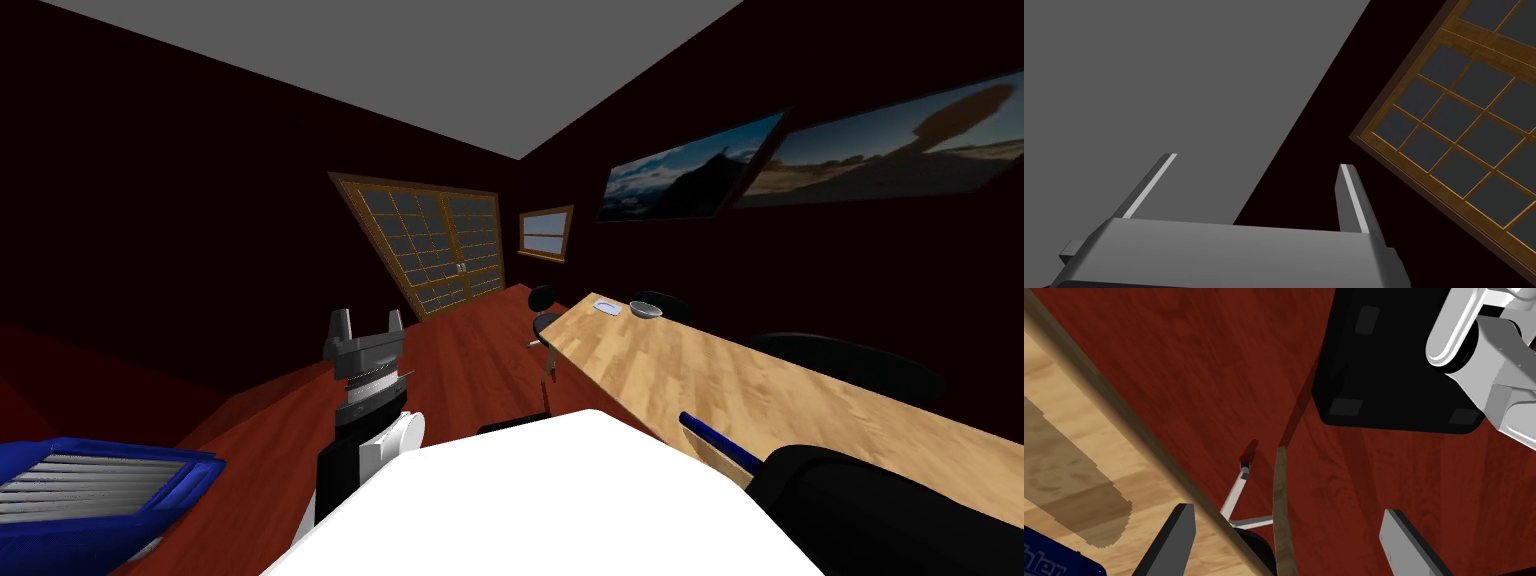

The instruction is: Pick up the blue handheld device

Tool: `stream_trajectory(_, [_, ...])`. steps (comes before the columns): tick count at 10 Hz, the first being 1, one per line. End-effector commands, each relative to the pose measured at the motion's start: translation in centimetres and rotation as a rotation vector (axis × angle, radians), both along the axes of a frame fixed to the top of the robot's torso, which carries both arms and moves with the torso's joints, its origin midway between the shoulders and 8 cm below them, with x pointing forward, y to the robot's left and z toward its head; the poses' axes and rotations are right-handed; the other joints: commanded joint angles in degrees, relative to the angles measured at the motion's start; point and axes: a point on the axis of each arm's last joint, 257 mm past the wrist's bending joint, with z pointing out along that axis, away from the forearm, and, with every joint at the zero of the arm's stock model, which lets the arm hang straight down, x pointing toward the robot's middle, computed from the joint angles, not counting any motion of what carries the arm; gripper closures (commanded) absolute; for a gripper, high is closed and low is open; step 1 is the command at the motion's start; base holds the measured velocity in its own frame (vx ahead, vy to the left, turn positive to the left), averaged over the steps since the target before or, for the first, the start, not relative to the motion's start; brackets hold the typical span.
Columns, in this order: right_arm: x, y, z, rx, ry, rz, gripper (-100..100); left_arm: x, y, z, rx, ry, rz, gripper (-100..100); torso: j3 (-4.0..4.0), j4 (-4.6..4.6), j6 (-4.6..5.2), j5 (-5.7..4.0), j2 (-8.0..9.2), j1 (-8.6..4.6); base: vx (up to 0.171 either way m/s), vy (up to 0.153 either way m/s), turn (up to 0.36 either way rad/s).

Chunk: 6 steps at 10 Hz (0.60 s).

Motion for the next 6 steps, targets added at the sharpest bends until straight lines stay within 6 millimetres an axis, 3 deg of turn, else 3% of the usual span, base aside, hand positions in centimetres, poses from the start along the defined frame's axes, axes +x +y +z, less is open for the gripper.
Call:
stream_trajectory(1, [-1.1, -2.1, 0.5, -0.048, 0.051, 0.046, -100, 0.0, 0.0, 0.0, 0.0, 0.0, 0.0, 0, 0.0, 0.0, 0.0, 0.0, 0.0, 0.0, 0.054, -0.071, 0.171])
stream_trajectory(2, [-2.0, -3.6, 0.8, -0.079, 0.085, 0.076, -100, 0.0, 0.0, 0.0, 0.0, 0.0, 0.0, 0, 0.02, 0.01, -0.04, 0.01, 0.03, 0.02, 0.08, -0.086, 0.272])
stream_trajectory(6, [-3.6, -5.8, 1.3, -0.129, 0.149, 0.148, -100, 0.0, 0.0, 0.0, 0.0, 0.0, 0.0, 0, 0.08, 0.03, 0.01, -0.02, 0.13, 0.0, 0.042, -0.09, 0.106])
